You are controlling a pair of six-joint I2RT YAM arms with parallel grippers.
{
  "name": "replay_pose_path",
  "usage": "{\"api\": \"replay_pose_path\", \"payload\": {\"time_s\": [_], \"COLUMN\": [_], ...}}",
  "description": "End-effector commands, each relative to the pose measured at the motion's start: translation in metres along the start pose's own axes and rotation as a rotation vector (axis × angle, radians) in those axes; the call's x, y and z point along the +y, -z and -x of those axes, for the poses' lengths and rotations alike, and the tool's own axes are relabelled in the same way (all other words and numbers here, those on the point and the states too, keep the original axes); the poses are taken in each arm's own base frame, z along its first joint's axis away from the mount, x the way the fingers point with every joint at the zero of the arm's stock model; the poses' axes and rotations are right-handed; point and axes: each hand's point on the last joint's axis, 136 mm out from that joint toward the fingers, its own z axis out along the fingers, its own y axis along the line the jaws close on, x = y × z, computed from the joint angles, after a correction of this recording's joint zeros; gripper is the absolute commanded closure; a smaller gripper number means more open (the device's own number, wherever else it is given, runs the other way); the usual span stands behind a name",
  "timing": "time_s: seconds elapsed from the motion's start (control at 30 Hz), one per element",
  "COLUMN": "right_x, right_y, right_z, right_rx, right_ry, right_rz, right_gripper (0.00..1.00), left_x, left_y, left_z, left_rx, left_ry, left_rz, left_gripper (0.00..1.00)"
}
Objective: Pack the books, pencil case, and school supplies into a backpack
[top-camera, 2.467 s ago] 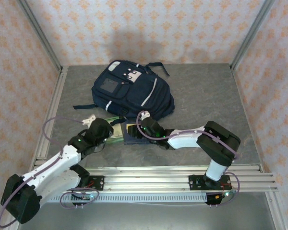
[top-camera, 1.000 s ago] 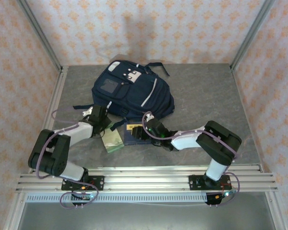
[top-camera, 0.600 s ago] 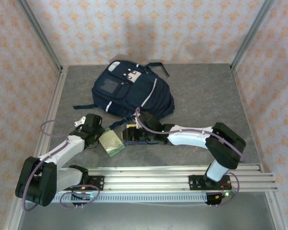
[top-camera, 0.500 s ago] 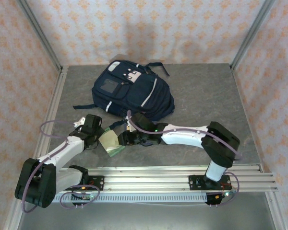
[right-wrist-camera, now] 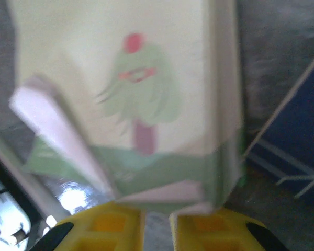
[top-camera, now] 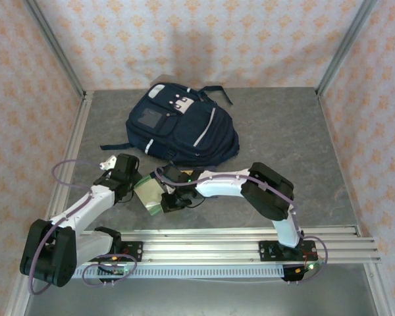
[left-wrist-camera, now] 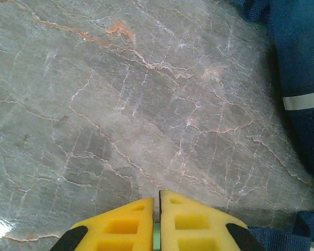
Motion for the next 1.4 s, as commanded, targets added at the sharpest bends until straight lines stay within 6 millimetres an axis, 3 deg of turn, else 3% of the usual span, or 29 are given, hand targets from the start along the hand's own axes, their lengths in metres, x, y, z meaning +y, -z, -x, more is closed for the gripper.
{"api": "replay_pose_path", "payload": {"time_s": [0.0, 0.2, 0.33, 0.53, 0.77, 1.03, 1.2, 1.37], "right_x": [-0.041, -0.056, -0.064, -0.063, -0.053, -0.051, -0.066, -0.102], "right_y": [0.005, 0.020, 0.019, 0.036, 0.062, 0.085, 0.091, 0.086], "right_z": [0.026, 0.065, 0.091, 0.113, 0.099, 0.076, 0.057, 0.042], "right_rx": [-0.040, -0.048, -0.063, -0.164, -0.256, -0.297, -0.295, -0.268], "right_ry": [-0.018, -0.012, -0.034, -0.084, -0.142, -0.185, -0.190, -0.205], "right_rz": [-0.157, -0.200, -0.201, -0.177, -0.078, -0.014, -0.061, -0.199], "right_gripper": [0.80, 0.80, 0.80, 0.81, 0.81, 0.80, 0.77, 0.75], "left_x": [0.005, 0.008, 0.008, 0.004, -0.022, -0.038, -0.033, -0.027], "left_y": [0.003, -0.004, -0.012, -0.014, -0.007, -0.064, -0.068, -0.063], "left_z": [0.014, 0.012, 0.010, 0.029, 0.053, 0.033, 0.018, -0.002], "left_rx": [-0.052, -0.052, -0.047, -0.118, -0.207, -0.005, 0.054, 0.121], "left_ry": [-0.038, -0.048, -0.039, -0.030, -0.057, -0.024, 0.006, 0.066], "left_rz": [0.045, 0.067, 0.078, 0.118, 0.016, -0.033, -0.053, -0.079], "left_gripper": [0.84, 0.73, 0.67, 0.58, 0.54, 0.54, 0.54, 0.54]}}
